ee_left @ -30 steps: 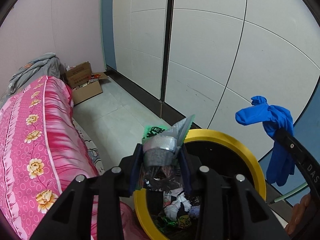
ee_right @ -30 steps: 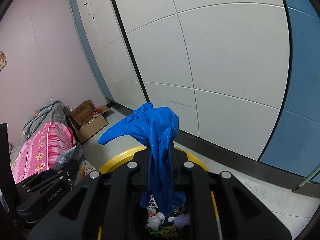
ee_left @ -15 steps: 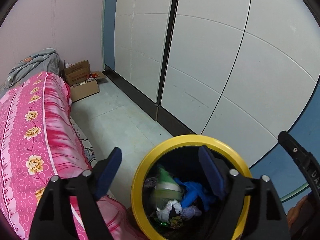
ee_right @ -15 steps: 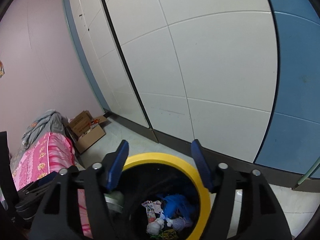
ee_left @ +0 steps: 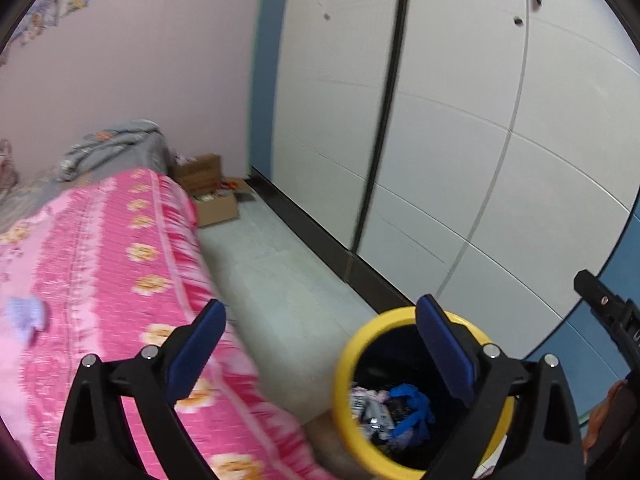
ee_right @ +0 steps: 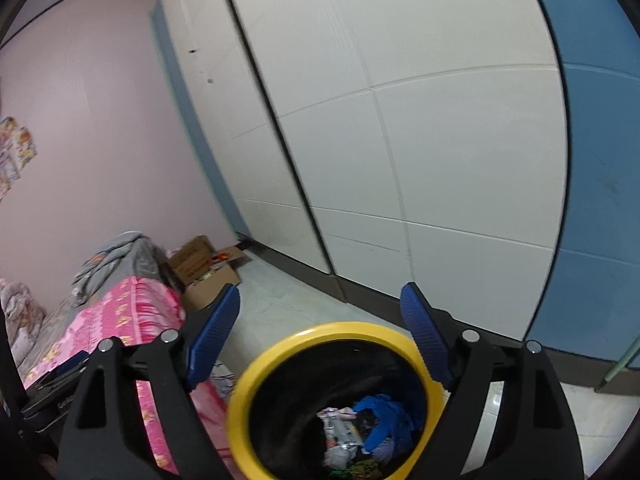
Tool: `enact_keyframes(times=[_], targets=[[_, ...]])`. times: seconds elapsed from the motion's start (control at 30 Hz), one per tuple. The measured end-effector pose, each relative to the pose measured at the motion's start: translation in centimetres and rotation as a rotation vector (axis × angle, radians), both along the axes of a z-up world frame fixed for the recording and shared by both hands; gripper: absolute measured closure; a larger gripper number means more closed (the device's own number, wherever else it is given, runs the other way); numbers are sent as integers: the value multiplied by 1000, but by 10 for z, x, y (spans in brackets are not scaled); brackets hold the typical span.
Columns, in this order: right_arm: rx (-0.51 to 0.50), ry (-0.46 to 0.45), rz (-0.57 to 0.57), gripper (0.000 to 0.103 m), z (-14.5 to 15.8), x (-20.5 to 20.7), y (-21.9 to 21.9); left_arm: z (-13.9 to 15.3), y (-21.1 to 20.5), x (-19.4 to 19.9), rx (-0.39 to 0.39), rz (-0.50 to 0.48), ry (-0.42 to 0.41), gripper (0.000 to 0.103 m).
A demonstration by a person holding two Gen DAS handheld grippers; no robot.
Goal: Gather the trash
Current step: 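Move both open tools back over the bed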
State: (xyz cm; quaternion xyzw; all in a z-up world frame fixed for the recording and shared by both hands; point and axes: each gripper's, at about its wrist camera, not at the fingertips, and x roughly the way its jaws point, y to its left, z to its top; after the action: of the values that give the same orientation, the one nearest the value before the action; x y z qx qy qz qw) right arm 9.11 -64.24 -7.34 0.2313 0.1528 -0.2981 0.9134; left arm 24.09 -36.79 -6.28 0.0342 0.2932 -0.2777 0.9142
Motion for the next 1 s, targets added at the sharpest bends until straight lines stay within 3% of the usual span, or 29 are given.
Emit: enact_keyframes(times=[0.2, 0.57, 0.77, 1.0], targets=[[-44, -39, 115, 15, 33, 13, 43, 26, 66, -4, -19, 96, -50, 9], [-118, -111, 479, 8, 75, 65, 139, 50, 203, -17, 1, 283, -118, 8], [-169, -97, 669, 8, 83, 110, 202, 46, 274, -32, 49, 359, -132, 8], [-213, -24, 902, 8, 69, 174, 291, 12, 346, -35, 71, 458, -58, 8]])
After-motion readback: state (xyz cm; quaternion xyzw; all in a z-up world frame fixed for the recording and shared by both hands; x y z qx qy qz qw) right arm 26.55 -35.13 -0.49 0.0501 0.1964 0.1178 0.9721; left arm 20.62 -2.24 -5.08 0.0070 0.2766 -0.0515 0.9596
